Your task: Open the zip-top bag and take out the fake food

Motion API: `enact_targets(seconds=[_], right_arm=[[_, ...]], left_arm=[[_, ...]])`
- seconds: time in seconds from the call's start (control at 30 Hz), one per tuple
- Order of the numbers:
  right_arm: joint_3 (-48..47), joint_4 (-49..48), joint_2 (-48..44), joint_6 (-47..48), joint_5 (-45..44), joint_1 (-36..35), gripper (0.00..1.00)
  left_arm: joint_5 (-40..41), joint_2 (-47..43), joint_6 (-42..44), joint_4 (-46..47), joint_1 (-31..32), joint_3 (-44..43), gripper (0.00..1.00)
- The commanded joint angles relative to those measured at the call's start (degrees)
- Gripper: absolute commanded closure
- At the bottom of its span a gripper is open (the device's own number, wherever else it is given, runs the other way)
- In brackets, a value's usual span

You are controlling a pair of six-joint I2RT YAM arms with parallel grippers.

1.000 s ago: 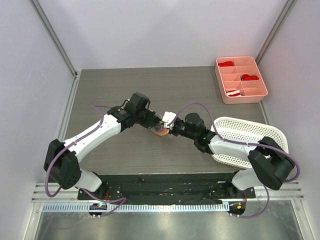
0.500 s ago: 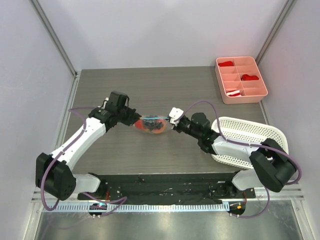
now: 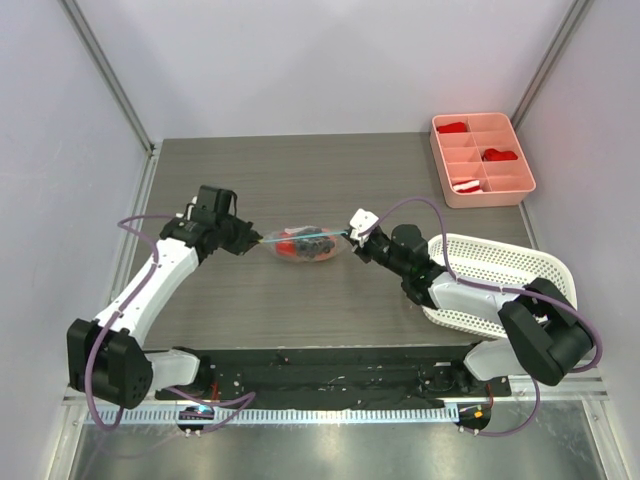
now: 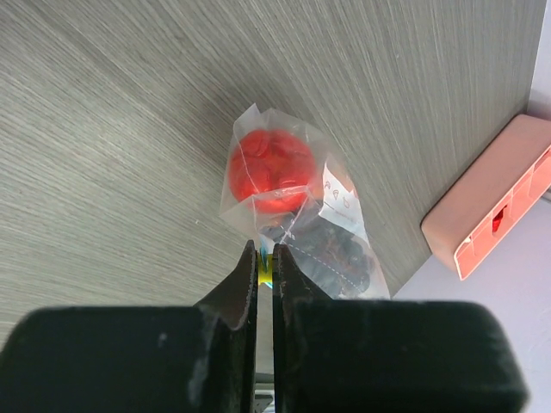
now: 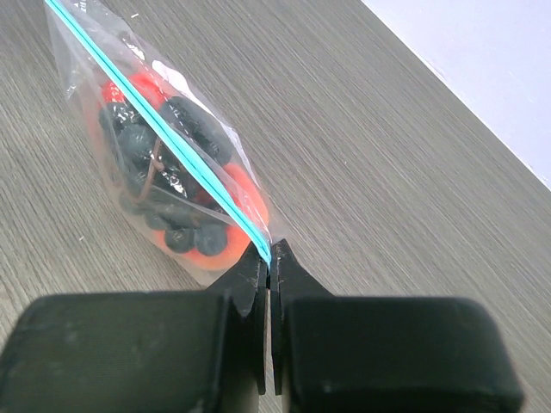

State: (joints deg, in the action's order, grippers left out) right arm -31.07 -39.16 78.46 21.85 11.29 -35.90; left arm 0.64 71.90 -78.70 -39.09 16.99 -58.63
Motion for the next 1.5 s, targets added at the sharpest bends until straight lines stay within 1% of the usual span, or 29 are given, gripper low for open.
enact_targets(seconds=[0.0,0.1,0.27,0.43,0.6,0.63,0.7,0.73,0.77,0.83,0.87,0.9,0.93,0.97,1.0,1.03,1.07,1.17,1.2,1.3,1.33,1.37,1.4,1.43,1.47], right_arm=[[-0.31,-4.0,-1.64,-0.49,-5.4,2.24,0.99],[-0.13,-3.91,-1.9,-0.58,-5.49,2.5,0.99],[-0.22,-4.09,-1.64,-0.66,-5.23,2.59,0.99],[0.13,-4.52,-1.99,-0.66,-2.77,2.68,0.99],[0.48,-4.61,-2.34,-0.14,0.39,2.59,0.99],[0.48,-5.13,-2.34,-0.05,1.18,2.5,0.99],[1.1,-5.75,-2.69,0.21,4.17,2.5,0.99],[1.36,-6.36,-2.78,0.56,5.05,2.5,0.99],[1.28,-6.46,-2.78,0.48,6.1,2.33,0.99],[1.01,-5.85,-2.61,-0.04,6.91,1.98,0.99],[0.58,-5.76,-2.61,-0.22,6.73,1.71,0.99],[0.4,-5.49,-2.43,-0.4,6.55,1.54,0.99],[0.22,-4.97,-2.43,-0.49,6.38,1.36,0.99],[-0.13,-4.62,-2.43,-0.49,6.29,1.36,0.99],[-0.13,-4.53,-2.34,-0.49,5.94,1.18,0.99],[-0.13,-4.7,-2.34,-0.49,5.94,1.18,0.99],[-0.31,-4.7,-2.17,-0.58,6.02,1.18,0.99],[-1.09,-4.79,-0.94,-1.28,5.85,1.1,0.99],[-1.27,-4.7,-0.59,-1.28,5.94,1.1,0.99],[-2.06,-4.09,0.73,-1.63,4.97,1.01,0.99],[-2.24,-4.0,0.99,-1.63,5.23,0.92,0.99],[-2.33,-3.91,1.08,-1.63,5.5,0.83,0.99],[-2.33,-3.74,1.09,-1.37,5.85,0.83,0.99],[-2.42,-3.56,1.09,-0.93,6.2,0.74,0.99],[-2.59,-3.21,1.09,-0.58,7.25,0.83,0.99]], left_arm=[[6.04,-1.06,4.51,-4.33,-3.63,0.97,1.0],[5.77,-0.88,5.57,-4.06,-4.86,1.06,1.0],[5.33,1.13,10.84,-4.24,-7.15,-0.69,1.0],[1.64,3.86,14.01,-3.54,-7.94,-2.45,1.0],[2.17,2.11,11.55,-1.34,-7.94,-1.49,1.0],[1.99,1.84,10.76,-0.82,-7.94,-1.22,0.99],[1.64,1.49,9.1,0.5,-8.03,-1.13,0.94],[1.38,1.58,8.65,0.94,-8.03,-1.4,0.91],[0.85,1.67,8.65,1.47,-8.03,-1.49,0.79],[-1.07,2.02,11.01,5.06,-8.03,-2.19,0.66],[-5.09,1.76,12.93,6.9,-8.03,-2.1,0.48],[-6.69,0.88,14.43,9.1,-8.03,-1.14,0.4],[-8.28,-2.08,17.06,14.69,-8.03,0.08,0.33],[-10.38,-4.38,17.95,17.88,-8.03,3.05,0.25],[-10.75,-6.4,18.66,19.39,-8.12,4.04,0.22],[-10.67,-10.16,21.28,19.84,-8.03,4.75,0.2],[-10.93,-11.59,22.26,19.06,-8.03,5.1,0.18],[-17.5,-13.89,24.2,19.05,-7.94,8.08,0.16],[-23.7,-13.37,24.2,19.66,-7.94,8.62,0.16],[-32.95,-11.26,24.82,22.03,-6.54,9.68,0.17],[-33.95,-11.08,25.95,22.82,-5.32,9.68,0.2],[-33.87,-10.64,29.44,22.57,-2.61,8.46,0.24],[-31.95,-10.29,31.91,21.87,-0.75,7.31,0.26],[-30.02,-9.77,34.11,20.47,0.92,6.0,0.31],[-27.83,-7.85,39.18,16.98,5.03,2.33,0.34]])
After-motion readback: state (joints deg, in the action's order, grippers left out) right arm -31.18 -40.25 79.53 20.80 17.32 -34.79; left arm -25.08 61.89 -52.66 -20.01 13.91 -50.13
